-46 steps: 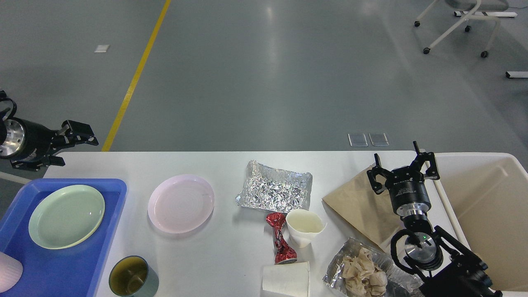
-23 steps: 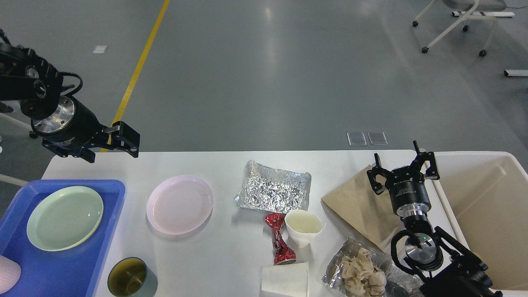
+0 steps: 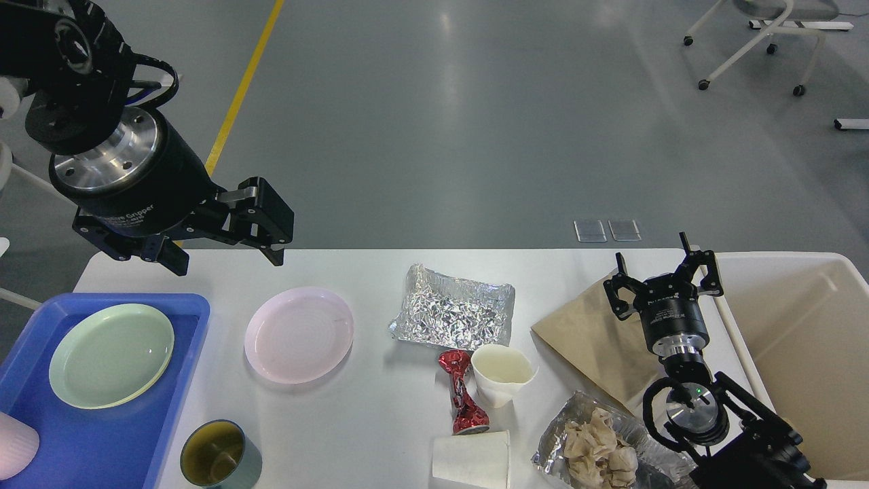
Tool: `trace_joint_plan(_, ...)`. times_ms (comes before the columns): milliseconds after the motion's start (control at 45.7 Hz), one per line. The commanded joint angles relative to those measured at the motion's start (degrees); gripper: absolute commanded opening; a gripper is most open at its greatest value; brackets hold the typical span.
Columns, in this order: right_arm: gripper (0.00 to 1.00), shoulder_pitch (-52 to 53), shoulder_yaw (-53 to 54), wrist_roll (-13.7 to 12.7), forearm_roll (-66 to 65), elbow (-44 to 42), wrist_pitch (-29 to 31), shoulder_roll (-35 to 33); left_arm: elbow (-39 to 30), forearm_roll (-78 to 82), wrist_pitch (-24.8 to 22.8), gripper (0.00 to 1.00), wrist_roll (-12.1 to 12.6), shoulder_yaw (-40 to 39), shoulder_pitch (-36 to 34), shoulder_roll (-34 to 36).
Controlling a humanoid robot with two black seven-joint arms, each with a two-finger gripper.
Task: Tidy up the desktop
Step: 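Lower the left gripper toward the dark olive cup beside the tray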
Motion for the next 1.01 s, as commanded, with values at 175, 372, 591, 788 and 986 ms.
trace_joint_plan(175, 1.0, 0.0, 0.0, 0.0, 0.0, 0.0, 0.0, 0.0, -0.5, -8.8, -2.1, 0.97, -0.2, 3.1, -0.5, -5.6)
trace_joint_plan(372, 1.0, 0.0, 0.0, 0.0, 0.0, 0.0, 0.0, 0.0, 1.1, -6.2, -2.9, 0.97, -0.2, 1.0, 2.1, -5.5)
trace_joint_plan(591, 1.0, 0.0, 0.0, 0.0, 0.0, 0.0, 0.0, 0.0, 1.8, -3.1, -1.9, 0.96, 0.3, 0.2, 4.3, -4.4)
trace_joint_plan(788, 1.0, 0.0, 0.0, 0.0, 0.0, 0.0, 0.0, 0.0, 1.8, 4.4, -1.1, 0.93, 0.9, -2.0, 11.7, 1.9)
trace_joint_plan(986, 1.0, 0.0, 0.0, 0.0, 0.0, 0.0, 0.0, 0.0, 2.0, 17.8, 3.8, 0.91, 0.9, -6.8, 24.4, 12.5)
